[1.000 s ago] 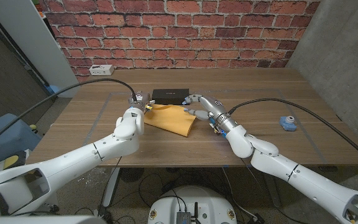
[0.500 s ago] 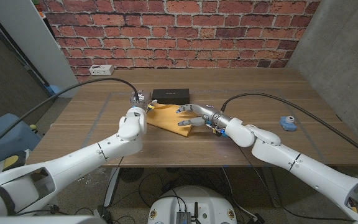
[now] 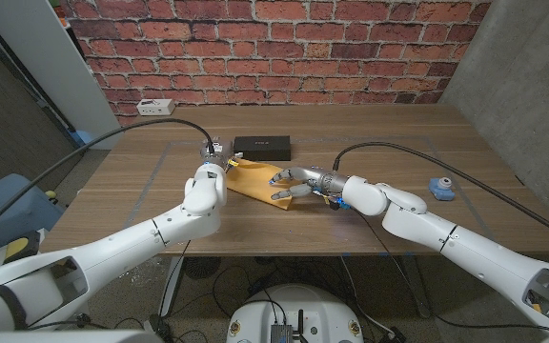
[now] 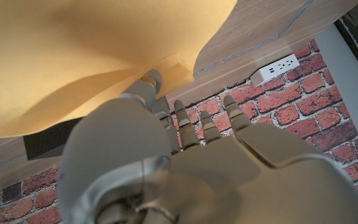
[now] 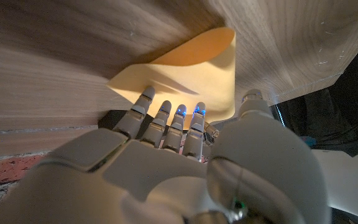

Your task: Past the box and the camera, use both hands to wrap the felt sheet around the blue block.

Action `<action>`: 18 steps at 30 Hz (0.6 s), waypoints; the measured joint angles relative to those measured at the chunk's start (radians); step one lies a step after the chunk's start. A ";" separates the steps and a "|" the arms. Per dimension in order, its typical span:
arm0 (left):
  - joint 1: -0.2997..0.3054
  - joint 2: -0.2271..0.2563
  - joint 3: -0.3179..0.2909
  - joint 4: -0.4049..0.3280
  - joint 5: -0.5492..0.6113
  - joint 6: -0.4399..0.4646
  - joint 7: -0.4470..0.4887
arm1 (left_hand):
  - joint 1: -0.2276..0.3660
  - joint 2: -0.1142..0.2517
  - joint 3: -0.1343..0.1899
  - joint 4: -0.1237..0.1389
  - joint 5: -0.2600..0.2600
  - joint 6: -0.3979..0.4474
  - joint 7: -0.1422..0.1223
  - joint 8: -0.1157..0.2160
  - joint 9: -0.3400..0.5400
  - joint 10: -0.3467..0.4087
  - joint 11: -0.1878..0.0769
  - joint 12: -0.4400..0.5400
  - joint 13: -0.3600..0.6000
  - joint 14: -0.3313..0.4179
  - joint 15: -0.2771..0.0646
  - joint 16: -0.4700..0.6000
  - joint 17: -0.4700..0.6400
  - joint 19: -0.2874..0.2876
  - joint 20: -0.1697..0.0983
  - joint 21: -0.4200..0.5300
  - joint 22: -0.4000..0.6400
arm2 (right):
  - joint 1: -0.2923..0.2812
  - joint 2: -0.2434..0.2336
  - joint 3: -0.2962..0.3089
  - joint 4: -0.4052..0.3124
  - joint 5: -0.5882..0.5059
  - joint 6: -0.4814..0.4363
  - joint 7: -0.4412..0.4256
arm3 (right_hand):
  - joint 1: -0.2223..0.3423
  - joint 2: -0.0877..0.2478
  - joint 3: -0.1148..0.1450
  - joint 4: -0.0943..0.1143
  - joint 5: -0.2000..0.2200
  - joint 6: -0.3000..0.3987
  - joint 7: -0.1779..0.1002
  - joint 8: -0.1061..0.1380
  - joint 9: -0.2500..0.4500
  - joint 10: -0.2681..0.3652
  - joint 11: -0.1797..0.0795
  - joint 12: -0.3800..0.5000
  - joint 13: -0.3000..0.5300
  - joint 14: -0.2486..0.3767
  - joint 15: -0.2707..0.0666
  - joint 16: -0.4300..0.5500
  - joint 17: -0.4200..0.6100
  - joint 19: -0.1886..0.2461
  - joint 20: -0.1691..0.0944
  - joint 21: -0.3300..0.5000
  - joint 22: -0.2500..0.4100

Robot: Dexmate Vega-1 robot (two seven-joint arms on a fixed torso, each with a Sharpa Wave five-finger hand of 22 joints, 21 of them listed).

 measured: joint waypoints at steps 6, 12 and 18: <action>0.017 0.005 -0.011 -0.020 0.017 0.011 0.017 | -0.094 0.007 -0.043 0.029 -0.001 -0.297 -0.014 -0.204 -0.052 -0.077 0.014 -0.012 0.003 -0.011 0.011 0.000 0.000 -0.021 0.012 -0.006 0.000 | 0.018 0.003 -0.014 0.002 0.000 -0.025 0.033 | -0.002 0.002 0.000 0.000 0.000 0.010 0.010 0.004 -0.002 0.014 0.000 0.005 0.000 0.020 0.002 0.005 -0.005 -0.004 -0.004 -0.002 -0.003; 0.049 0.009 -0.035 -0.048 0.027 0.014 0.063 | -0.201 0.003 -0.091 0.066 -0.001 -0.627 -0.072 -0.382 -0.148 -0.202 0.033 -0.023 0.003 -0.031 0.013 0.000 0.002 -0.043 0.022 -0.008 0.005 | 0.031 0.005 -0.028 0.002 -0.004 -0.047 0.056 | -0.005 0.000 0.000 0.000 0.000 0.021 0.014 0.007 -0.002 0.014 0.000 0.005 0.000 0.020 0.002 0.005 -0.010 -0.010 0.000 -0.009 -0.002; 0.109 0.015 -0.094 -0.088 0.004 -0.024 0.148 | -0.257 0.022 -0.091 0.098 -0.001 -0.626 -0.103 -0.357 -0.189 -0.192 0.036 -0.003 0.002 0.009 0.006 0.010 0.007 -0.006 0.021 0.007 0.009 | 0.041 0.008 -0.042 0.000 -0.015 -0.076 0.074 | -0.010 0.002 0.000 0.000 0.000 0.031 0.023 0.008 -0.002 0.014 0.000 0.005 0.000 0.020 0.002 0.005 -0.014 -0.011 0.001 -0.004 -0.002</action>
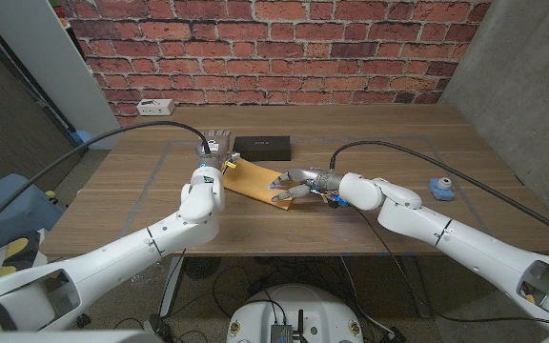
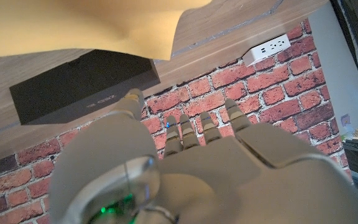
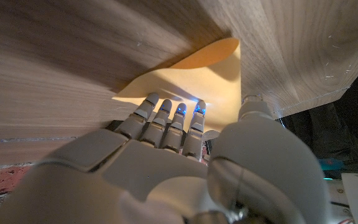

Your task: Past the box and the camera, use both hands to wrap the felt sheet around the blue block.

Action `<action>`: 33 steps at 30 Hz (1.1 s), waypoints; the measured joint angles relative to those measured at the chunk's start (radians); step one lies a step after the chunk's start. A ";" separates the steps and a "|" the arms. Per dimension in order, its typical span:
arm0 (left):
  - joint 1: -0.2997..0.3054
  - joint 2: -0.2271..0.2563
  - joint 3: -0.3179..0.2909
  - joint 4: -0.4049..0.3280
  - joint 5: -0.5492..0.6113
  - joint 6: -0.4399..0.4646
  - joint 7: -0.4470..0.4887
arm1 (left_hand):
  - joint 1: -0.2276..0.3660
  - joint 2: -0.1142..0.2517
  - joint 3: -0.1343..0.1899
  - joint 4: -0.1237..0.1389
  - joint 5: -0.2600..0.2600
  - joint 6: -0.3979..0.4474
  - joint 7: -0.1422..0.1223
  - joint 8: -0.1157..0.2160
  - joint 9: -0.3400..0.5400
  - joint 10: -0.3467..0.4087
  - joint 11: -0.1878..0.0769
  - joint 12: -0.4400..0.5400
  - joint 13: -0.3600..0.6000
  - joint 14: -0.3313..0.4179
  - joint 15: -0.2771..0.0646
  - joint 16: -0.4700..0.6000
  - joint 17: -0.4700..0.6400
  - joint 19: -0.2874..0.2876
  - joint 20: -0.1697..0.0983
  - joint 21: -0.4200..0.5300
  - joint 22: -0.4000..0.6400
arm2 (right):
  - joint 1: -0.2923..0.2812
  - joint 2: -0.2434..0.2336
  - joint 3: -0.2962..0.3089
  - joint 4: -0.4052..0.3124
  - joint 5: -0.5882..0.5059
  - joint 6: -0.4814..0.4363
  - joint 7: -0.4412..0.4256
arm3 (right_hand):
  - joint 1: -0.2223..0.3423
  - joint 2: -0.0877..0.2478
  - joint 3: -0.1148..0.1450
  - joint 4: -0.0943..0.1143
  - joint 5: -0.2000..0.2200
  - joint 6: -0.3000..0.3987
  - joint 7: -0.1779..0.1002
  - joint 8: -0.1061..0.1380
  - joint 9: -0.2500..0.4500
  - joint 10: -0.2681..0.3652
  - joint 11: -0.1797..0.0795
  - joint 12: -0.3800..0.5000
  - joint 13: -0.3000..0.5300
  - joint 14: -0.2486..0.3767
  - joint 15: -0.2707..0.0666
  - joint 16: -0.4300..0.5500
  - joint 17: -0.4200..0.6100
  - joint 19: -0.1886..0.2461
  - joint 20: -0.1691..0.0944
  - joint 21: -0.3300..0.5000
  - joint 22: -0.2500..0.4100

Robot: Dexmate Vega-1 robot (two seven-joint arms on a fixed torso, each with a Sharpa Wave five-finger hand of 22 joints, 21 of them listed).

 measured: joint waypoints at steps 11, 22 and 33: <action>0.091 0.051 -0.113 -0.098 -0.138 -0.121 0.026 | -0.053 -0.037 0.004 0.000 -0.005 0.168 -0.080 0.025 -0.057 0.146 -0.016 0.040 -0.003 0.202 -0.063 0.023 0.000 0.161 -0.043 0.071 0.007 | 0.008 0.005 -0.016 -0.006 -0.015 -0.032 0.009 | 0.000 0.000 0.000 0.000 0.000 0.002 0.002 0.000 0.000 0.000 0.000 0.000 -0.005 0.000 0.000 -0.004 -0.005 -0.008 0.008 0.000 0.001; 0.107 0.083 -0.100 -0.148 -0.133 -0.092 -0.027 | 0.031 -0.087 0.032 -0.111 -0.005 0.346 -0.066 0.051 -0.077 0.261 -0.047 0.062 -0.003 0.341 -0.071 0.024 -0.003 0.284 -0.087 0.135 0.014 | 0.012 0.007 -0.024 -0.009 -0.021 -0.043 0.008 | 0.000 0.000 0.000 0.000 0.000 0.001 0.002 0.000 0.000 0.000 0.000 0.000 -0.005 -0.004 -0.004 -0.004 -0.009 -0.011 0.010 -0.001 0.001; 0.077 0.090 -0.015 -0.131 -0.042 -0.042 -0.100 | 0.079 -0.092 0.035 -0.125 -0.005 0.358 -0.057 0.051 -0.082 0.273 -0.048 0.062 -0.003 0.352 -0.071 0.024 -0.003 0.307 -0.075 0.143 0.011 | 0.009 0.007 -0.025 -0.016 -0.021 -0.048 0.001 | -0.004 0.004 0.000 0.000 0.000 0.001 0.001 0.000 0.000 -0.004 0.004 0.000 -0.005 -0.015 -0.004 -0.004 -0.014 -0.014 0.013 -0.010 0.000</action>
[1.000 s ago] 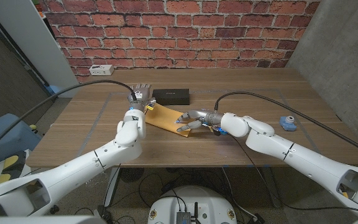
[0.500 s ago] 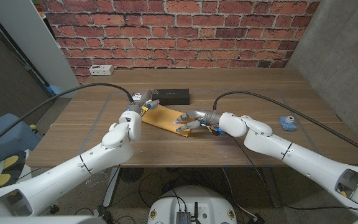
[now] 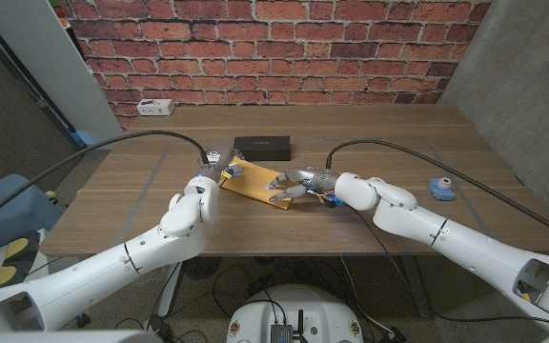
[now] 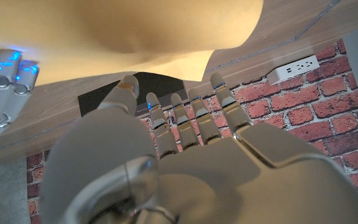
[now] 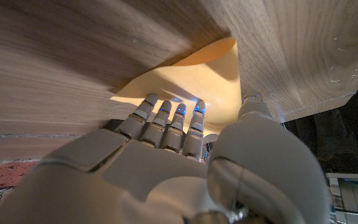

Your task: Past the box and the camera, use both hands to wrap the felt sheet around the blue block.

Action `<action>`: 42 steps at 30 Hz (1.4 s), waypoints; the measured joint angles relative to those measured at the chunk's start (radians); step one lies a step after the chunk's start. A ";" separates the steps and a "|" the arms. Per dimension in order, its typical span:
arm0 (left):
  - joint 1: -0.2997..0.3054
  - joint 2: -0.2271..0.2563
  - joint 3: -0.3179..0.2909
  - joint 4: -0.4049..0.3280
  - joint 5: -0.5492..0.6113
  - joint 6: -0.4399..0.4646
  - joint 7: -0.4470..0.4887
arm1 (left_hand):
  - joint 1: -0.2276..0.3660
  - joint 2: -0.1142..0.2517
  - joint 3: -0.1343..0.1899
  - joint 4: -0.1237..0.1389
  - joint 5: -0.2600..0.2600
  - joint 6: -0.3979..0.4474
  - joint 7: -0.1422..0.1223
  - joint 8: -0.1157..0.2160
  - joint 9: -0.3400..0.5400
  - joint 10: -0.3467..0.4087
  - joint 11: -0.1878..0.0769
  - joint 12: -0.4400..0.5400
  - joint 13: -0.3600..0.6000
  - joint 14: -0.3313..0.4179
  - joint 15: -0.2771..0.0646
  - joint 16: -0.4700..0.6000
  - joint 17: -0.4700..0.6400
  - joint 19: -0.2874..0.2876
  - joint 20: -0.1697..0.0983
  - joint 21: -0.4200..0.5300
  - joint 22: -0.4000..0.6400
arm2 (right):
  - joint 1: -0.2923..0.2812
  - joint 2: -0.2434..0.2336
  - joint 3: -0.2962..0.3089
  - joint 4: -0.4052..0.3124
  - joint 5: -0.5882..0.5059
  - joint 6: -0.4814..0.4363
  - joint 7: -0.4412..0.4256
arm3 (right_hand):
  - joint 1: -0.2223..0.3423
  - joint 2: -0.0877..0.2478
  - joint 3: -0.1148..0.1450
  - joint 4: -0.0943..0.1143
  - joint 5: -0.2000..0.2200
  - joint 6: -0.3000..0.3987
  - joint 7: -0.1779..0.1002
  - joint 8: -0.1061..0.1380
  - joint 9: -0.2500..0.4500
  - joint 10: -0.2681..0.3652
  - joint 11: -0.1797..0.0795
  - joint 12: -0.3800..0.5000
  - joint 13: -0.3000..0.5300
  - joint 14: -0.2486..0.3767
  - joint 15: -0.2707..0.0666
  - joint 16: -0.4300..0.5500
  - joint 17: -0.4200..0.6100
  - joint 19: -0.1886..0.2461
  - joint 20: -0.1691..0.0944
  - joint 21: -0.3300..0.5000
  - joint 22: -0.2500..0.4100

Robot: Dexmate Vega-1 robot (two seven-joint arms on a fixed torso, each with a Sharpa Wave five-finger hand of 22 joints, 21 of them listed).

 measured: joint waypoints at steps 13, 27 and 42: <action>-0.033 -0.031 0.061 0.076 0.098 0.009 -0.082 | 0.012 -0.014 -0.031 0.009 0.000 -0.058 0.004 -0.036 0.000 -0.017 0.001 -0.019 0.000 -0.011 0.004 -0.016 0.003 0.009 0.002 0.008 0.000 | -0.007 -0.008 0.006 -0.006 0.006 0.001 -0.006 | 0.000 0.000 0.000 0.000 0.000 0.013 0.005 0.004 0.000 0.000 0.000 0.000 0.000 0.000 0.000 0.000 -0.005 -0.004 -0.004 -0.001 0.000; -0.080 -0.055 0.105 0.132 0.162 0.005 -0.205 | -0.014 -0.094 -0.094 0.022 0.028 -0.156 0.030 -0.064 0.000 -0.081 0.009 -0.054 0.003 -0.074 0.005 -0.031 0.003 -0.035 0.023 -0.007 -0.005 | -0.003 -0.008 0.009 0.005 0.013 0.007 -0.010 | -0.004 0.004 0.004 -0.004 0.000 0.015 0.007 0.004 0.000 0.000 0.000 0.000 0.000 -0.005 0.005 -0.004 -0.009 -0.008 0.000 -0.001 0.003; -0.099 -0.075 0.115 0.169 0.214 0.005 -0.293 | -0.008 -0.108 -0.113 0.033 0.050 -0.150 0.036 -0.055 0.000 -0.076 0.001 -0.054 0.006 -0.077 0.002 -0.031 0.007 -0.069 0.020 -0.024 -0.004 | 0.005 0.000 0.009 0.027 0.028 0.019 -0.021 | -0.004 0.004 0.004 -0.004 0.000 0.018 0.004 0.004 0.000 0.000 0.000 0.000 0.000 -0.011 0.000 -0.004 -0.014 -0.013 -0.006 -0.001 0.002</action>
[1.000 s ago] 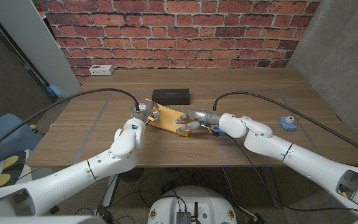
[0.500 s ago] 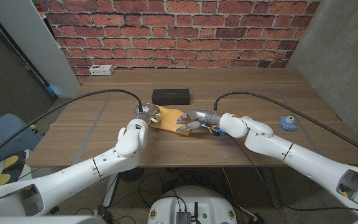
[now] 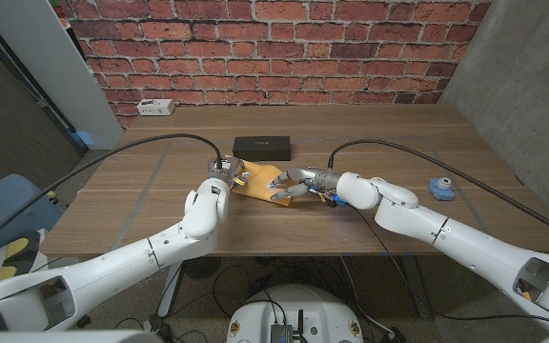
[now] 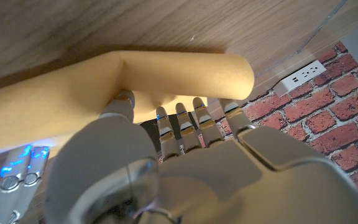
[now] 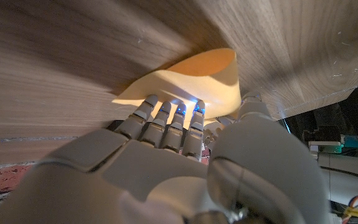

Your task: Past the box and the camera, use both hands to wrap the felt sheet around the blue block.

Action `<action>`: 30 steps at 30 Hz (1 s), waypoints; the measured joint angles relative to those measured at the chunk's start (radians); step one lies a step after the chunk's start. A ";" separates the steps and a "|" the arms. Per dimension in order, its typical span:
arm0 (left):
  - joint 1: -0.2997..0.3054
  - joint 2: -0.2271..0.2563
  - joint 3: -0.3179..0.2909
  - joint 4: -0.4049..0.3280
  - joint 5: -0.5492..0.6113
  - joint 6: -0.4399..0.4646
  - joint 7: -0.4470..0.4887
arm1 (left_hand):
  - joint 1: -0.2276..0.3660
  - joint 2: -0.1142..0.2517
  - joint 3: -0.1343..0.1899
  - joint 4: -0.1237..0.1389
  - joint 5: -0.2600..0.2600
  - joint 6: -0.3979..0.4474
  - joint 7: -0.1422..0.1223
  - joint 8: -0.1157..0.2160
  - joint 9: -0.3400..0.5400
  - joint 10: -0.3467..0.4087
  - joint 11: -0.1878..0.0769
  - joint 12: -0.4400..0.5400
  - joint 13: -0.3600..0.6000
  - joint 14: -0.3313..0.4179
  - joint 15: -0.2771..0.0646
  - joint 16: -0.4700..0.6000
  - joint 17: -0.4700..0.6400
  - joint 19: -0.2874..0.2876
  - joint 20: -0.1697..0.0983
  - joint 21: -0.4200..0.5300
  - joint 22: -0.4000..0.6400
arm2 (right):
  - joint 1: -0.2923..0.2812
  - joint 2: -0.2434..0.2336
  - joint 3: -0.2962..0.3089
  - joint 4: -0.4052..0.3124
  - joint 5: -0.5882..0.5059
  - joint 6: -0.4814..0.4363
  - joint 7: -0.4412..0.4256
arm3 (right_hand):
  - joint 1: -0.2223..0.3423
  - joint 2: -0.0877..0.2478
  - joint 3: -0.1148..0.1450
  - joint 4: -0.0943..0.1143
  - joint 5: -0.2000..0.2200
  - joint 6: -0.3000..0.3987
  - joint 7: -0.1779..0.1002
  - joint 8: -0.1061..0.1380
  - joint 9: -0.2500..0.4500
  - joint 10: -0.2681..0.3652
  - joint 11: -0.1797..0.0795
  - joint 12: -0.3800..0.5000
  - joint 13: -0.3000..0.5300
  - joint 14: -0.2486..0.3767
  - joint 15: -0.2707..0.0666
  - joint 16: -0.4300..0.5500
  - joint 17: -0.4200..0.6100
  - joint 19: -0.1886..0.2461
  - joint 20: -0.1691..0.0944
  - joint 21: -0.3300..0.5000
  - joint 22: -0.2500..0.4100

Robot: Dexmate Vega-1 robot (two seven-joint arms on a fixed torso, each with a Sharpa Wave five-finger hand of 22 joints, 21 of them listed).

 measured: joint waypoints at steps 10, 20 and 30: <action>0.049 -0.006 -0.074 -0.015 -0.057 -0.047 0.088 | -0.025 0.026 -0.002 0.022 0.009 0.034 0.002 0.007 0.000 0.021 -0.014 0.004 0.001 0.000 0.000 0.004 0.005 -0.035 0.001 -0.015 -0.005 | -0.013 0.007 0.035 0.034 0.064 0.048 -0.040 | -0.012 -0.004 0.000 0.000 0.000 0.000 0.000 0.000 0.000 -0.011 0.000 0.000 0.000 -0.004 0.004 0.000 0.000 0.000 0.000 0.000 0.000; 0.110 -0.008 -0.173 -0.049 -0.167 -0.107 0.214 | -0.024 0.062 0.006 0.031 0.008 0.039 -0.003 0.007 0.000 0.032 -0.010 0.007 0.001 0.000 0.000 0.009 0.004 -0.040 0.007 -0.015 -0.005 | -0.044 0.025 0.094 0.100 0.209 0.190 -0.108 | -0.029 -0.011 -0.005 0.004 0.000 -0.004 0.004 0.000 0.000 -0.016 0.005 0.000 0.000 -0.011 0.000 0.000 -0.001 -0.003 0.004 0.004 0.000; 0.186 -0.018 -0.294 -0.070 -0.318 -0.205 0.367 | -0.061 0.117 0.012 0.064 -0.008 0.006 0.011 -0.001 0.000 0.032 0.008 0.007 0.001 0.004 0.004 0.009 0.006 -0.028 0.027 -0.015 -0.005 | -0.076 0.055 0.152 0.177 0.354 0.342 -0.157 | -0.032 -0.013 -0.006 0.003 0.000 -0.008 0.008 -0.005 0.000 -0.024 0.012 0.000 0.000 -0.020 0.002 0.000 -0.005 -0.007 0.008 0.004 0.000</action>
